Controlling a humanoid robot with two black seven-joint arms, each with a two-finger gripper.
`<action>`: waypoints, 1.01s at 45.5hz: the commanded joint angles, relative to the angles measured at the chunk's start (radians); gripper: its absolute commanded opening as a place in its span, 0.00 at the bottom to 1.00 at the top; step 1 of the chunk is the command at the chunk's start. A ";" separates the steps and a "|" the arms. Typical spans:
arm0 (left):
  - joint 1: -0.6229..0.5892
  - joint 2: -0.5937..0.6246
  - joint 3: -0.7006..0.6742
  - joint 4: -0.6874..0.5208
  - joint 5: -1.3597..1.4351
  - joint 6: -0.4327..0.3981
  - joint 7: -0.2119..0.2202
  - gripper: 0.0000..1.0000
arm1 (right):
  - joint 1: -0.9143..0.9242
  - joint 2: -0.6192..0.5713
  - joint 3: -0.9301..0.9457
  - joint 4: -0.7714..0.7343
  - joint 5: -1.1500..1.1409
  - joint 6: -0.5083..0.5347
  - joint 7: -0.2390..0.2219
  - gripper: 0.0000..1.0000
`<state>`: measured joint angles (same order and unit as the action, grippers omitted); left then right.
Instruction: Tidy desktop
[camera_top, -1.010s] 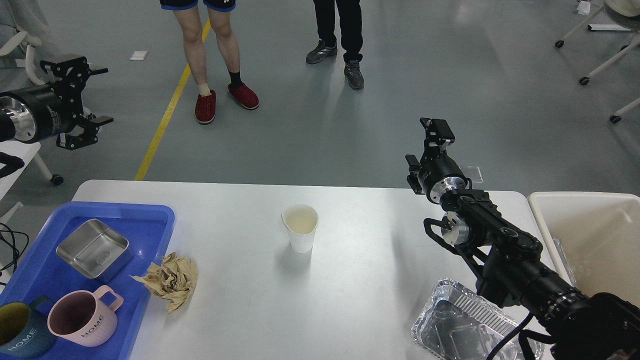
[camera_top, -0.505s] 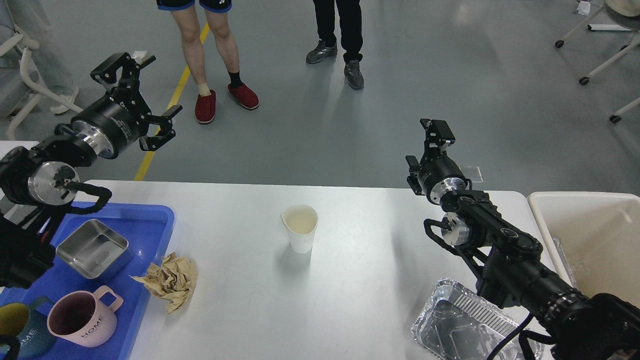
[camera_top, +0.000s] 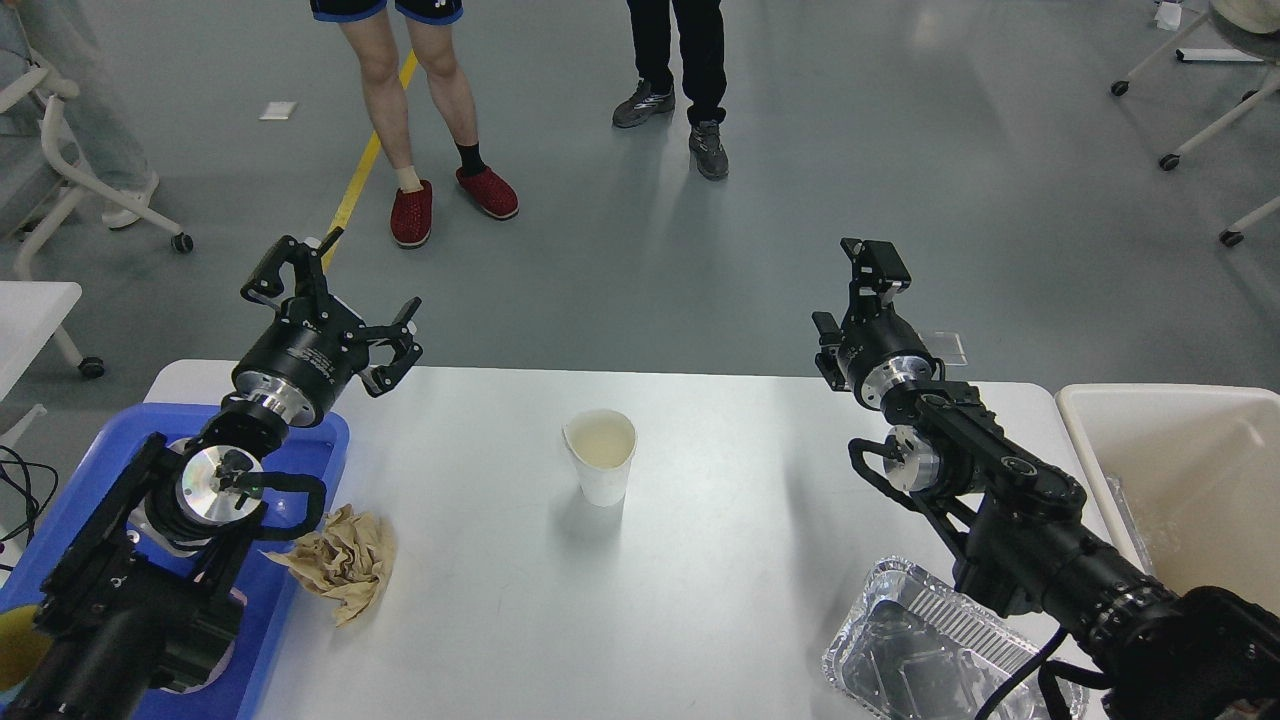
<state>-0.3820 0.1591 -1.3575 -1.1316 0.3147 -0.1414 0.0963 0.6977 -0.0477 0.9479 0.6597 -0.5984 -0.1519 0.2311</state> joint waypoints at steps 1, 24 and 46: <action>0.008 -0.082 -0.028 0.047 0.009 -0.001 0.003 0.98 | 0.000 -0.003 0.000 0.000 0.000 0.000 -0.001 1.00; 0.028 -0.124 -0.031 0.050 0.014 0.000 0.002 0.98 | 0.016 -0.007 0.000 0.000 0.003 0.000 -0.003 1.00; 0.074 -0.125 -0.009 0.035 0.014 0.002 0.005 0.98 | -0.012 -0.490 -0.312 0.320 0.089 -0.011 -0.018 1.00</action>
<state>-0.3355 0.0323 -1.3752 -1.0833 0.3283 -0.1383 0.1011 0.6917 -0.3605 0.7866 0.8417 -0.5590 -0.1657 0.2174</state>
